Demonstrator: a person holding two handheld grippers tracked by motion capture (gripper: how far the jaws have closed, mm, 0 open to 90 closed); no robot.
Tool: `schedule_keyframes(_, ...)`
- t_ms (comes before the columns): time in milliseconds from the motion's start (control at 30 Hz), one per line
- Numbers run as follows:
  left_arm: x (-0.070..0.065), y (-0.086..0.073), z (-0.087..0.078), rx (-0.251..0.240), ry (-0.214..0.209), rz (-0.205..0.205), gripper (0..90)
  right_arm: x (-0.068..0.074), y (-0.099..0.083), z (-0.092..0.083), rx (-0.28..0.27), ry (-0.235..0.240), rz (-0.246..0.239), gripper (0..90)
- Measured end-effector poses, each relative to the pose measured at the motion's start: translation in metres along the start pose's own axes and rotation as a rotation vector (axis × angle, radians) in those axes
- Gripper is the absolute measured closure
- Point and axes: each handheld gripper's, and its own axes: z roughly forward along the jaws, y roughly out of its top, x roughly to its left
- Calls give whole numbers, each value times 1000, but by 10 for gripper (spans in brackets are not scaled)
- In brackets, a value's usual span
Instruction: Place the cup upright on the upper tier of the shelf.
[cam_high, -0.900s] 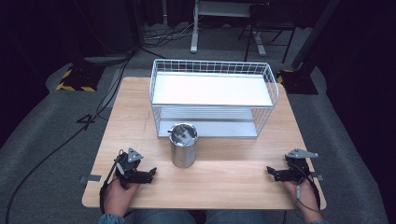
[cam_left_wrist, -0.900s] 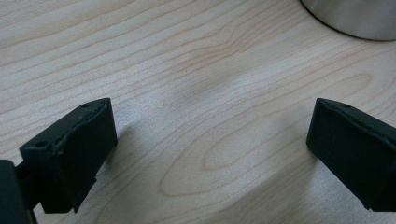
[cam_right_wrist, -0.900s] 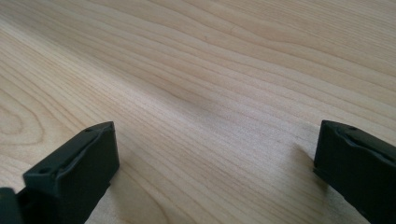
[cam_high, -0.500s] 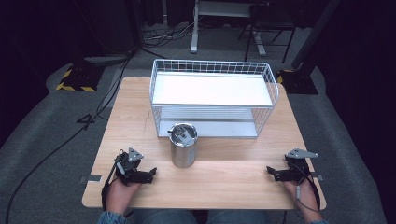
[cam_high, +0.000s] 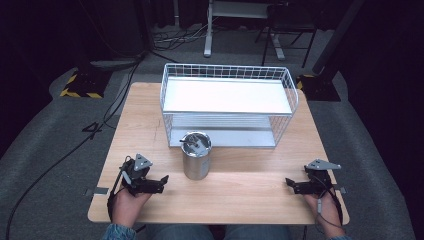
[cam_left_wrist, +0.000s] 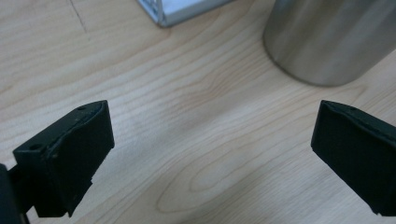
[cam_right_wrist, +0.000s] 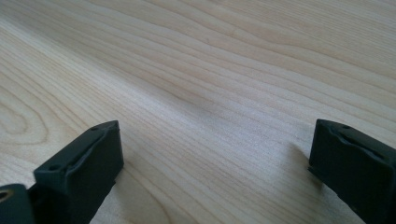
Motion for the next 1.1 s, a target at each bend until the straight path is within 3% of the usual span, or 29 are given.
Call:
schedule_keyframes(200,-3,8,-14,-109,-29,-12,0,0,0,0,0,1,-2,37)
schedule_keyframes(467,-9,13,-25,-227,-54,1,0,0,0,0,0,2,-1,37)
schedule_keyframes(667,-18,21,-27,-264,-77,22,0,0,0,0,-1,1,-1,40)
schedule_keyframes(1100,-34,43,-18,-291,-153,66,0,0,0,0,0,1,0,41)
